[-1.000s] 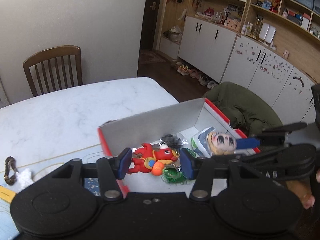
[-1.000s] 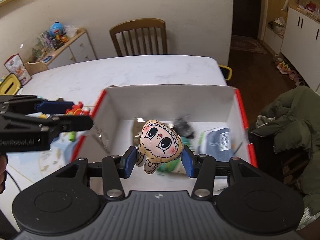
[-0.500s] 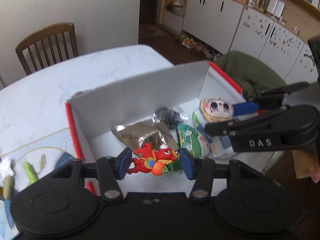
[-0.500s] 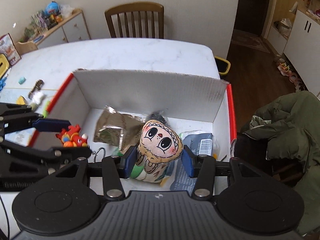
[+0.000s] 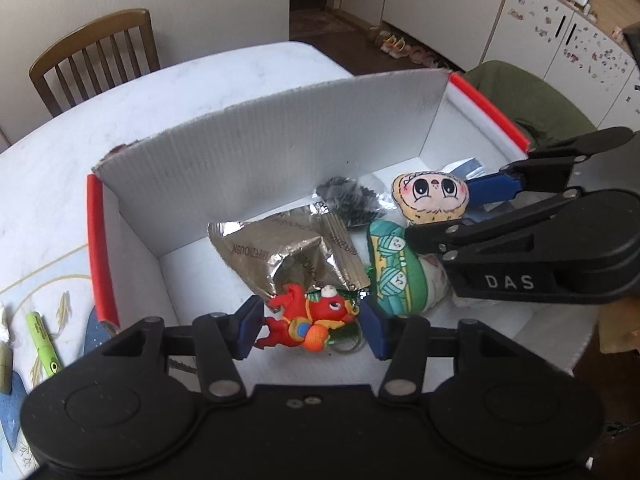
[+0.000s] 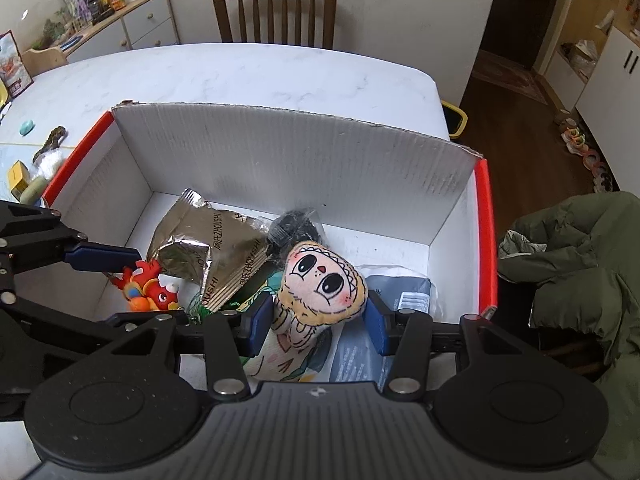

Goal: Organize objects
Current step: 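Carry the plush keychain and red dragon keychain into the red shoebox with both tools, then open both tools to release the plush and dragon keychains into the box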

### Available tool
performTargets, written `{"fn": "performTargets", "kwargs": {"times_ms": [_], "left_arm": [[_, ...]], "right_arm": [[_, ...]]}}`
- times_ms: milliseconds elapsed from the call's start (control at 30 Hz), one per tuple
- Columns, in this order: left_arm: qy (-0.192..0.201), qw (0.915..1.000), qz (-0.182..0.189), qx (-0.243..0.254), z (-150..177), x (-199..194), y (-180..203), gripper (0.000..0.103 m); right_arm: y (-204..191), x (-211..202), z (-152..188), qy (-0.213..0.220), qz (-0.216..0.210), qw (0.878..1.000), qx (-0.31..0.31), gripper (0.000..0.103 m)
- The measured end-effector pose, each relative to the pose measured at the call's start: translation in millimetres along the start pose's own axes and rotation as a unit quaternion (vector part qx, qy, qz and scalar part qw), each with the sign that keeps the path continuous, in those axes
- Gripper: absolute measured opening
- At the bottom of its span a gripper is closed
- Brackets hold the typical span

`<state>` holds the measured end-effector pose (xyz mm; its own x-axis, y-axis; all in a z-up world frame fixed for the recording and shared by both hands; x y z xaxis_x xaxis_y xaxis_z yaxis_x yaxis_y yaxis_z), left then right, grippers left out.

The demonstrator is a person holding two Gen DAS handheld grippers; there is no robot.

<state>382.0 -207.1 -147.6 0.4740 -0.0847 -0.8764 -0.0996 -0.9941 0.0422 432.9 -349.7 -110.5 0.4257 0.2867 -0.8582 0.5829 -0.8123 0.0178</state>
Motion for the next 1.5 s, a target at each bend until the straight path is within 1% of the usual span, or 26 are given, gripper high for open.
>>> {"fn": "performTargets", "kwargs": {"times_ms": [133, 400, 500, 567, 633, 833, 933, 1033, 1267, 1333, 1500], "left_arm": [[-0.017, 0.9998, -0.008, 0.003, -2, 11, 0, 0.051], [-0.052, 0.9985, -0.005, -0.016, -4, 19, -3, 0.051], [-0.056, 0.9983, -0.005, -0.017, -4, 19, -2, 0.051], [-0.051, 0.9986, -0.004, -0.014, -4, 17, -2, 0.053], [-0.050, 0.9986, -0.006, -0.016, -3, 16, -1, 0.058], [-0.032, 0.9994, -0.004, -0.013, -3, 8, 1, 0.065], [-0.017, 0.9997, 0.005, -0.016, -2, 0, 3, 0.073], [0.000, 0.9999, 0.003, -0.014, -1, -10, 7, 0.079], [0.034, 0.9991, 0.005, -0.026, 0, -31, 7, 0.080], [0.045, 0.9986, 0.006, -0.028, 1, -42, 6, 0.080], [0.071, 0.9969, 0.007, -0.035, 4, -63, 5, 0.081]], "right_arm": [[-1, 2, -2, 0.001, -0.006, 1.000, -0.008, 0.049], [2, -1, -1, 0.004, -0.015, 1.000, -0.013, 0.050], [3, -4, 2, 0.007, -0.015, 1.000, -0.016, 0.057], [5, -7, 3, 0.012, -0.022, 1.000, -0.014, 0.063], [7, -10, 4, 0.016, -0.024, 1.000, -0.010, 0.066], [15, -24, 7, 0.029, -0.031, 0.999, 0.004, 0.066], [14, -34, 9, 0.038, -0.036, 0.999, 0.003, 0.066], [15, -46, 13, 0.047, -0.042, 0.998, 0.005, 0.067], [11, -73, 21, 0.071, -0.057, 0.996, 0.007, 0.068], [8, -81, 23, 0.079, -0.059, 0.995, 0.007, 0.070], [3, -100, 26, 0.102, -0.068, 0.992, 0.007, 0.070]]}}
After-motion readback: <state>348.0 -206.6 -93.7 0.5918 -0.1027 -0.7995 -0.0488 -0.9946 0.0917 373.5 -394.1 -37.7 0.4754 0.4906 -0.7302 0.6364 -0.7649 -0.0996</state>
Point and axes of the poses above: each gripper's, at about its wrist camera, not at the fingertips, and x roughly the way its jaws point, y to its right, z to its underside, the point moved 1 cm from there along x, roughly the way its jaws point, and after that the axes turned 2 degrees about -x, right-handed, at the moved point
